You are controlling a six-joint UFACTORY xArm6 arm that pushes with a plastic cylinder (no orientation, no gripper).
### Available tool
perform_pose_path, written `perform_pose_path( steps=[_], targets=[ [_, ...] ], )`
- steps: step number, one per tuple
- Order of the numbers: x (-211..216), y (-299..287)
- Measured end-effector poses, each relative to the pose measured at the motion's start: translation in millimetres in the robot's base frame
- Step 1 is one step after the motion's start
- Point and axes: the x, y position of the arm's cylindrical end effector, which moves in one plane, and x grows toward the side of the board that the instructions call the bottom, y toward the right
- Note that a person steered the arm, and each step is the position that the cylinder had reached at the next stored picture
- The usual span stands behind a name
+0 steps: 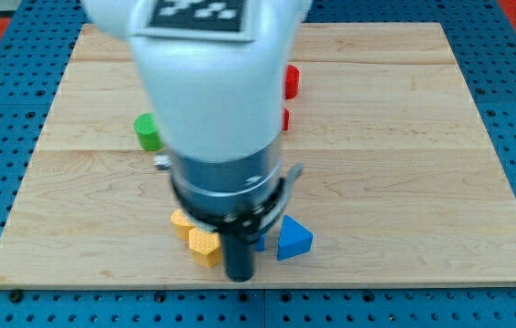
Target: Push the yellow hexagon to the bottom right side of the red star
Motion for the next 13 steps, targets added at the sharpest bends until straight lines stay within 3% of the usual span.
perform_pose_path(
  steps=[1, 3, 4, 6, 7, 9, 10, 11, 12, 13],
  targets=[
    [-30.6, 7.1],
    [15.7, -9.5],
    [-15.3, -42.2],
    [-103.3, -52.4],
    [-74.4, -64.3],
    [-131.5, -112.2],
    [-146.1, -43.9],
    [-148.0, -28.9],
    [-161.5, -53.7],
    [-166.2, -10.7]
  ],
)
